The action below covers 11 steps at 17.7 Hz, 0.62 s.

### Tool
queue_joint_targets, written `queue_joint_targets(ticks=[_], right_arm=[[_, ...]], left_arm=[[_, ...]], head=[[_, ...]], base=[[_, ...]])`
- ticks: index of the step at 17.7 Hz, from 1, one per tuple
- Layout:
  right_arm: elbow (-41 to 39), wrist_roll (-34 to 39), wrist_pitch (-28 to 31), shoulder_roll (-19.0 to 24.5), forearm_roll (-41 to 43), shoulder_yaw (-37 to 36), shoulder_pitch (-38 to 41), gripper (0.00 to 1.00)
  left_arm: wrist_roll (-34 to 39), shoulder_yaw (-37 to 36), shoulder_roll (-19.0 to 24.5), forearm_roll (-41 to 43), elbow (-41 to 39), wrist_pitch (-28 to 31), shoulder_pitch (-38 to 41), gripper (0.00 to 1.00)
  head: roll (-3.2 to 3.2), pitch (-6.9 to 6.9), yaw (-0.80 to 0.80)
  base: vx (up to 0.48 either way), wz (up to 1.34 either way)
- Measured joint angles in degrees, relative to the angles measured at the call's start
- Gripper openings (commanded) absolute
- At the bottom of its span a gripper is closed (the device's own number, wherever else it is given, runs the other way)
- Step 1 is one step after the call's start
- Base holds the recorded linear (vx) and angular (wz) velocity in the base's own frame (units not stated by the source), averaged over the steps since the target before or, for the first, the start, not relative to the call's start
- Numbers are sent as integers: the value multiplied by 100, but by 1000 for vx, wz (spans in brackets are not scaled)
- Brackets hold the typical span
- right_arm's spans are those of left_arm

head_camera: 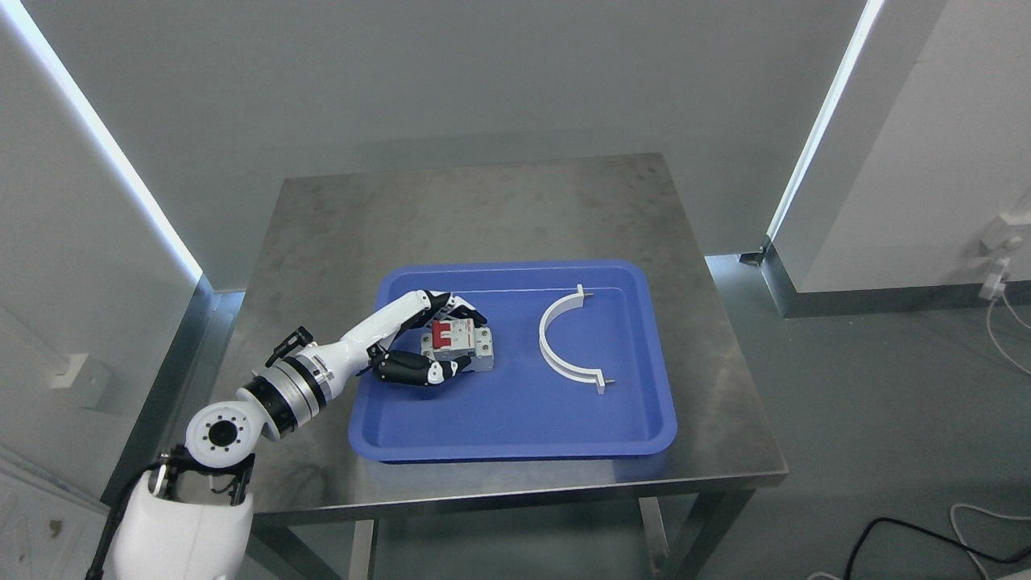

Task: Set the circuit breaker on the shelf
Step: 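Close the left hand around the circuit breaker and grip it, then lift the circuit breaker out of the tray with the left hand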

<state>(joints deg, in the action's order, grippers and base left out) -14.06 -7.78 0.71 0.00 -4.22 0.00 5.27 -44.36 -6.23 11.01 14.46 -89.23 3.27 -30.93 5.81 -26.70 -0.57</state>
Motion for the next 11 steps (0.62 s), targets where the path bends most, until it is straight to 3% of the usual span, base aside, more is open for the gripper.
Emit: queue_joint_targets(ticks=[7, 11], right_arm=[[0, 0, 0, 0, 0, 0, 0, 100], [0, 0, 0, 0, 0, 0, 0, 100]], left_arm=[[22, 704, -382, -154, 102, -827, -118, 9], [1235, 1222, -605, -552, 133, -1264, -216, 12]], head=[[0, 0, 0], [0, 0, 0]], base=[[-8, 1], [7, -9]])
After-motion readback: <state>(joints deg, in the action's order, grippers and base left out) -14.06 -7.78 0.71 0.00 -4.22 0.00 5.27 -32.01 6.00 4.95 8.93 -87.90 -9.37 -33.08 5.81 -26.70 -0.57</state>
